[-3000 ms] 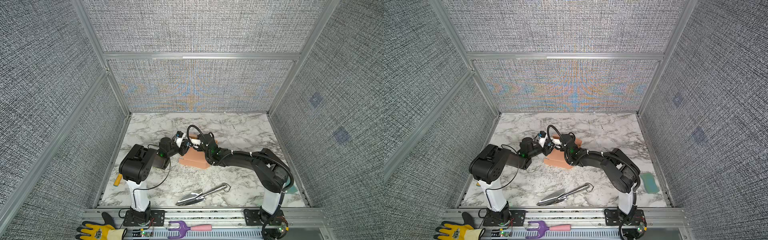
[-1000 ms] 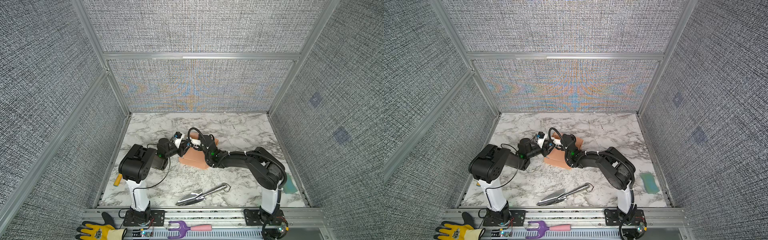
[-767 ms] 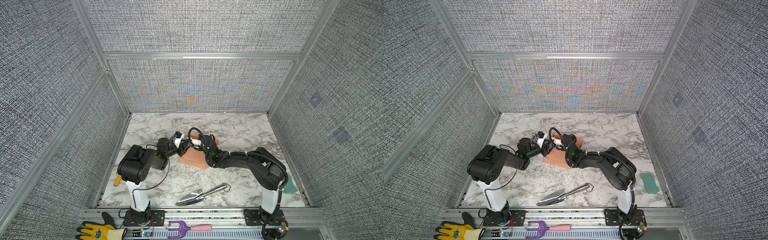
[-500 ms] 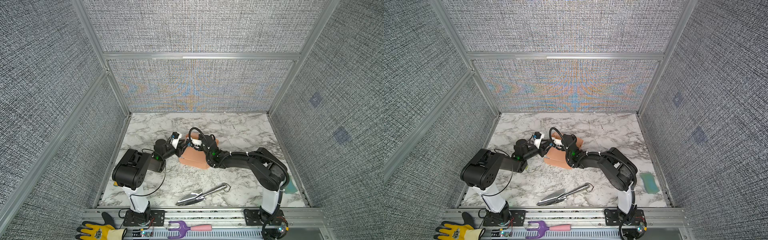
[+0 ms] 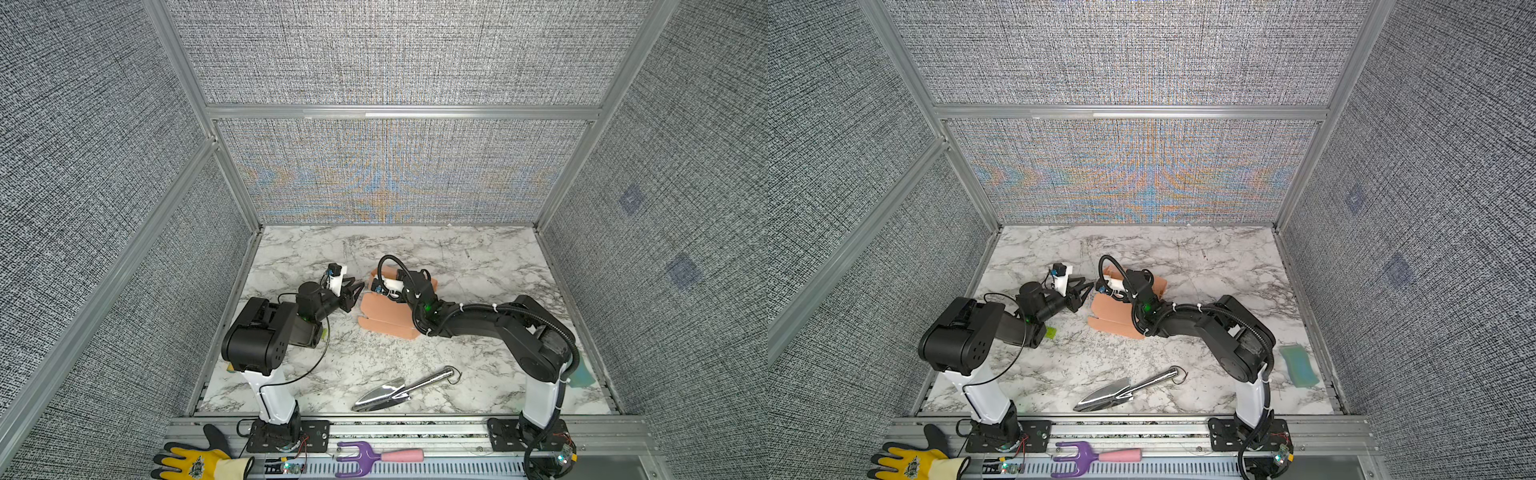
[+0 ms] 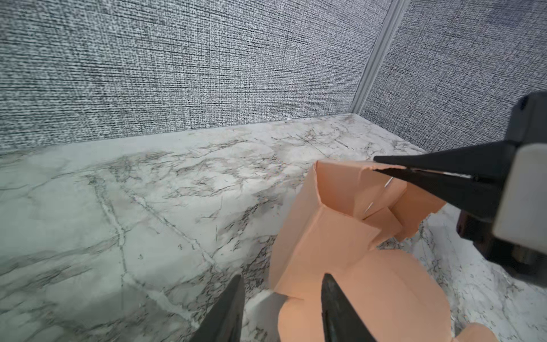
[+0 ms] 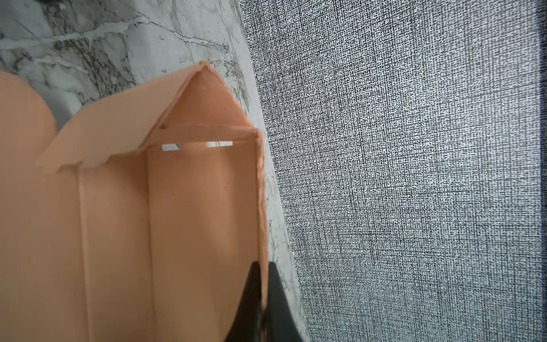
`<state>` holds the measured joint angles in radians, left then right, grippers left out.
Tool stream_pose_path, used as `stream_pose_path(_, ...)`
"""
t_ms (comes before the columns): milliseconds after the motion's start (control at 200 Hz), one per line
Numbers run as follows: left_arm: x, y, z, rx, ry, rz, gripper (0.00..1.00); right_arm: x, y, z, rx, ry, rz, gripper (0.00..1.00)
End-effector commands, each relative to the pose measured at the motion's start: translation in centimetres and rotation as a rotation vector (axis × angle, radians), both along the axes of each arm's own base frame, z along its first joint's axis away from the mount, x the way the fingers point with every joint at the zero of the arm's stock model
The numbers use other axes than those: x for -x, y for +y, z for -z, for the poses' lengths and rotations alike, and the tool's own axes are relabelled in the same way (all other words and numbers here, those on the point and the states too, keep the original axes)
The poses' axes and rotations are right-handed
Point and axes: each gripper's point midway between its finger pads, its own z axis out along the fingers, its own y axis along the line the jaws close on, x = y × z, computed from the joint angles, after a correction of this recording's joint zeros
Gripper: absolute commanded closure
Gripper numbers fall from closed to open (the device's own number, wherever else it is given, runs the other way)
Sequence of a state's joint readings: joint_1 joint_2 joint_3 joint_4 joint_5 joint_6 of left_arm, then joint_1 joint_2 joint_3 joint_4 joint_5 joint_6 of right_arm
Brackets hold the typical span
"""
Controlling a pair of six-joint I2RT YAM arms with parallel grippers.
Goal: Fold the paper box
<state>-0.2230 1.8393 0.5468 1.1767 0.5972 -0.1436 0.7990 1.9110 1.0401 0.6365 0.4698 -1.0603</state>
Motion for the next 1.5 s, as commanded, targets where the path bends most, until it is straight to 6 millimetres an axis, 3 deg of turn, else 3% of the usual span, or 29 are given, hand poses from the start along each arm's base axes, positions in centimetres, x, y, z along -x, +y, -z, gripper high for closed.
stream_pose_path(0, 0.2, -1.2, 0.1, 0.02, 0.02, 0.088, 0.53, 0.0, 0.4, -0.7, -0.029, -0.01, -0.011, 1.0)
stream_pose_path(365, -0.8, -3.7, 1.3, -0.057, 0.001, 0.177, 0.5, 0.2, 0.6, -0.9, -0.028, -0.011, -0.022, 1.0)
stream_pose_path(630, -0.1, -5.3, 1.6, -0.102, -0.007, 0.224, 0.5, 0.1, 0.4, -0.6, -0.025, -0.006, -0.018, 1.0)
stream_pose_path(1066, 0.6, -6.3, 1.1, -0.077, -0.026, 0.247, 0.5, 0.1, 0.4, -0.8, -0.034, -0.001, -0.016, 1.0)
stream_pose_path(1496, -0.9, -6.3, 0.6, -0.072, -0.01, 0.145, 0.54, 0.3, 0.4, -1.1, -0.044, 0.003, -0.017, 1.0)
